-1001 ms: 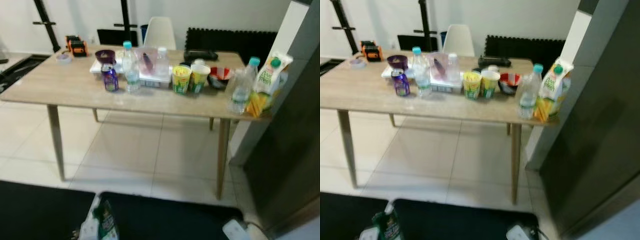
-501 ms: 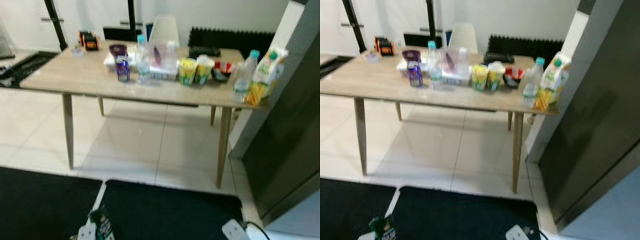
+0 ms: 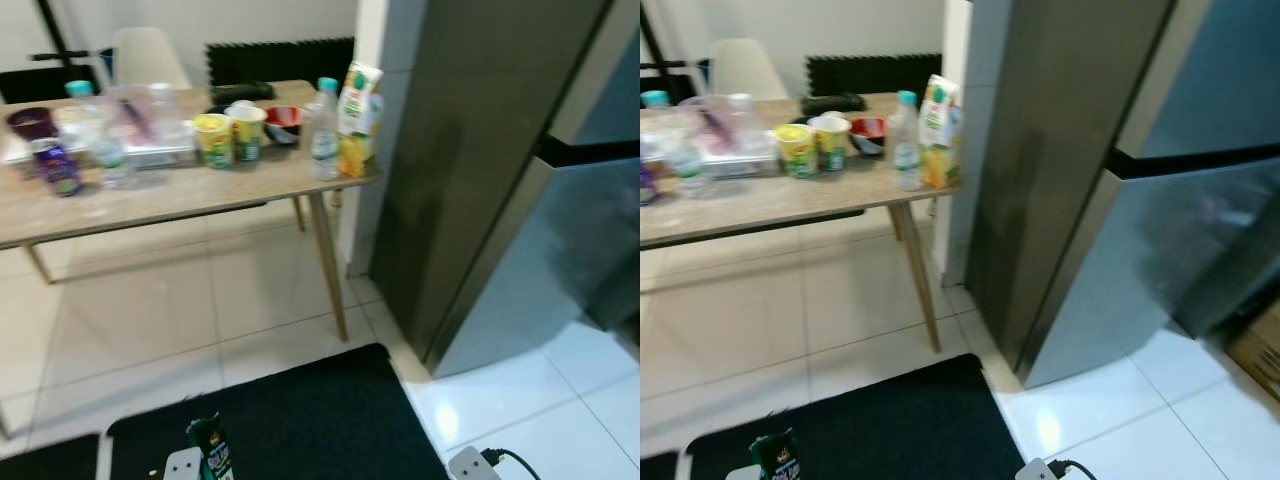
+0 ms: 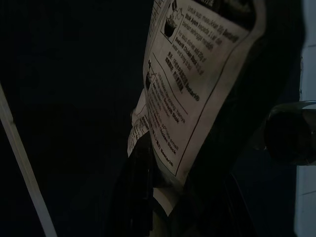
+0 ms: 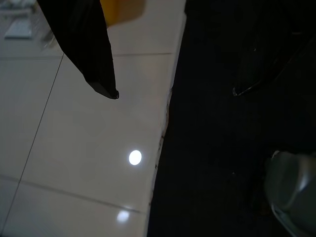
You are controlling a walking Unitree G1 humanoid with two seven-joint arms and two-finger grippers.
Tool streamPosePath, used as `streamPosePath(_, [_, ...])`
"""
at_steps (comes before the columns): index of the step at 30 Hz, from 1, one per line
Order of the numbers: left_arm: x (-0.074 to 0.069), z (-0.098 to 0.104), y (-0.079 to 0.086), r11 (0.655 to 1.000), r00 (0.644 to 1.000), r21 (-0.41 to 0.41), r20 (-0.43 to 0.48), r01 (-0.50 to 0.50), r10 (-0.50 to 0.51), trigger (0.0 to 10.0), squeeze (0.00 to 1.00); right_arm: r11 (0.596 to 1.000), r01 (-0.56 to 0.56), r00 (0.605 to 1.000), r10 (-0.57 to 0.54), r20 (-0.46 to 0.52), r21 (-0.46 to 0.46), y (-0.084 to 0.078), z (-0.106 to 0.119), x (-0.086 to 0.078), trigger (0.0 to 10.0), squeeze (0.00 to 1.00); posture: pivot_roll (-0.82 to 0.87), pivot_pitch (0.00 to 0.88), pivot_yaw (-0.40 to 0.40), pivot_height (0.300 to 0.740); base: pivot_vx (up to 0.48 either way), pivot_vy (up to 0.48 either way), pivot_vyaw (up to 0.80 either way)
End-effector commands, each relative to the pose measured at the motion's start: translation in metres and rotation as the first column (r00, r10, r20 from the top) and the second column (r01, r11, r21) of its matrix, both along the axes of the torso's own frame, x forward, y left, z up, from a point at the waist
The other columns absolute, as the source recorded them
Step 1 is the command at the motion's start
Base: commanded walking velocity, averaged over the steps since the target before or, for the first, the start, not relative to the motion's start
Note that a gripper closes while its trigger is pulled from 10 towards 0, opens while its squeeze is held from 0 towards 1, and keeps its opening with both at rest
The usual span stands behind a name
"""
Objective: Restocking fridge
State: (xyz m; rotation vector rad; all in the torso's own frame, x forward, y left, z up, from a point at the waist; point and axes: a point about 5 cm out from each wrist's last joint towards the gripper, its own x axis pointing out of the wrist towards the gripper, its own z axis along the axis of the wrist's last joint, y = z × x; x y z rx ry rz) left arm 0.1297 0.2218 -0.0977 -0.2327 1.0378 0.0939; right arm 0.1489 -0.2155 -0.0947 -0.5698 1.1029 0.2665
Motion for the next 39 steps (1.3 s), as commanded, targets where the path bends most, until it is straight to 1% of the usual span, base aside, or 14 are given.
streamPosePath(1, [-0.006,-0.002,0.000,1.000,1.000,0.010,-0.015,0.009,-0.008,10.0,0.00,1.000,0.014,1.000,-0.014,0.015,0.010,-0.001,0.002,0.004,10.0,0.00,-0.08,0.000,-0.023,0.740,0.000,0.000,0.00])
streamPosePath(3, [-0.007,-0.002,-0.001,1.000,1.000,0.007,-0.019,0.016,-0.016,10.0,0.00,1.000,0.011,1.000,-0.012,0.014,0.013,0.000,0.002,0.004,10.0,0.00,-0.08,0.000,-0.023,0.740,0.000,-0.141,0.00])
streamPosePath(6, [-0.008,-0.003,-0.003,1.000,0.999,-0.012,-0.021,0.028,-0.029,10.0,0.00,1.000,0.012,1.000,-0.013,0.014,0.022,0.001,0.002,0.004,10.0,0.00,-0.08,0.000,-0.023,0.740,0.000,-0.471,0.00])
streamPosePath(17, [-0.008,-0.003,-0.003,1.000,1.000,-0.012,-0.021,0.019,-0.020,10.0,0.00,0.999,0.013,1.000,-0.013,0.008,0.031,0.002,0.001,0.003,10.0,0.00,-0.08,0.000,-0.023,0.740,0.000,-0.470,0.00])
streamPosePath(31, [-0.007,-0.003,-0.006,1.000,1.000,-0.018,-0.017,0.026,-0.026,10.0,0.00,0.999,0.015,1.000,-0.015,0.014,0.028,-0.001,0.002,0.003,10.0,0.00,-0.09,0.000,-0.028,0.740,0.000,-0.472,0.00])
streamPosePath(34, [-0.006,-0.003,-0.006,0.999,0.999,-0.020,-0.017,0.032,-0.032,10.0,0.00,0.998,0.027,0.998,-0.030,0.060,0.048,-0.002,0.007,0.014,10.0,0.00,-0.09,0.000,-0.028,0.740,0.000,-0.480,0.00])
streamPosePath(36, [-0.006,-0.003,-0.006,0.999,0.999,-0.019,-0.017,0.033,-0.033,10.0,0.00,0.998,0.032,0.996,-0.036,0.078,0.057,-0.002,0.008,0.018,10.0,0.00,-0.09,0.000,-0.028,0.740,0.000,-0.480,0.00])
streamPosePath(37, [-0.006,-0.003,-0.006,0.999,0.999,-0.020,-0.017,0.033,-0.034,10.0,0.00,0.998,0.025,0.994,-0.031,0.101,0.065,-0.001,0.011,0.024,10.0,0.00,-0.09,0.000,-0.027,0.740,0.000,-0.480,0.00])
streamPosePath(39, [-0.007,-0.003,-0.006,0.999,0.999,-0.019,-0.019,0.037,-0.037,10.0,0.00,0.994,0.016,0.983,-0.034,0.180,0.104,0.004,0.021,0.044,10.0,0.00,-0.09,0.000,-0.024,0.740,0.000,-0.480,0.00])
